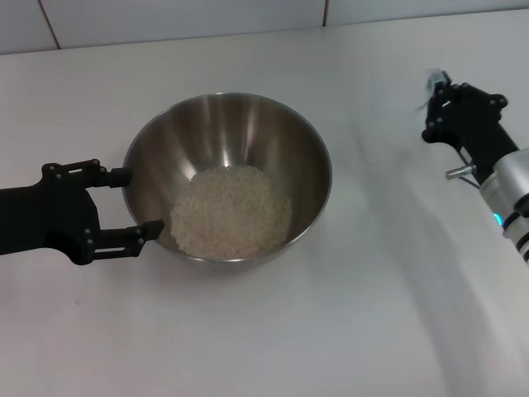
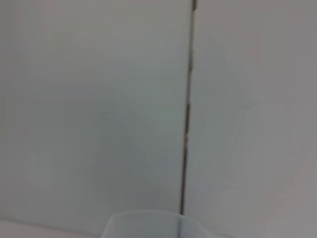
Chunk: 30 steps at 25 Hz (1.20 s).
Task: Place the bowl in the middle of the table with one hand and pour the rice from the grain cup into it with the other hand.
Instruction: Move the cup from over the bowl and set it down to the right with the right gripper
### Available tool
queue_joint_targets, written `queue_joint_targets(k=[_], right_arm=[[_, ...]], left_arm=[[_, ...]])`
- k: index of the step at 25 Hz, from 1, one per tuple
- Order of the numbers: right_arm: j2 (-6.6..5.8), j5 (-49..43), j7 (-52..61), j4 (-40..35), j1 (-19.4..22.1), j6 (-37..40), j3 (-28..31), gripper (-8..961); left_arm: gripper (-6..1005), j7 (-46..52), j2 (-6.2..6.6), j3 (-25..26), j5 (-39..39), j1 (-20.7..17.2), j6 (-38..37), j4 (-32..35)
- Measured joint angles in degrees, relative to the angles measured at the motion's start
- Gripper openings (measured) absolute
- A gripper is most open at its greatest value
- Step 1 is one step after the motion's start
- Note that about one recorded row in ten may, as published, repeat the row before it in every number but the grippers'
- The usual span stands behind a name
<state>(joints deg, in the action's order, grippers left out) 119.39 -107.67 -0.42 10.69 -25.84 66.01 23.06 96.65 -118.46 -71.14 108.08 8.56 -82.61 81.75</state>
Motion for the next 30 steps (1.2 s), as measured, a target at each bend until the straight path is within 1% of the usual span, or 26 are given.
queue_joint_targets(k=[2,11,17,22,27,30], right_arm=[[-0.06,-0.08,0.06,-0.07,-1.27,-3.04,-2.13,6],[-0.04,-0.14,0.24,-0.25,-3.53,-9.68,-4.76,6],[0.07,0.20,0.53,0.02,-3.25,-10.11,-4.31,7],[0.13,0.18,1.30,0.03,-2.70,-10.21,-4.69,68],[0.03,-0.09,5.77,0.43,-1.57,-9.20,-4.85,291],[-0.06,-0.10,6.63,0.65,-0.74,-8.14,-4.93,348]], left_arm=[[805,0.01,-0.04,-0.09,0.02,0.10,0.04,-0.01],[805,0.02,-0.11,-0.14,0.03,0.34,0.42,-0.31],[805,0.11,-0.10,-0.22,0.02,0.79,0.64,-0.94],[806,0.12,-0.10,-0.22,0.01,1.22,0.64,-1.63],[806,0.12,-0.10,-0.22,-0.07,1.27,0.50,-1.68],[806,0.12,-0.10,-0.22,-0.09,1.28,0.47,-1.68]])
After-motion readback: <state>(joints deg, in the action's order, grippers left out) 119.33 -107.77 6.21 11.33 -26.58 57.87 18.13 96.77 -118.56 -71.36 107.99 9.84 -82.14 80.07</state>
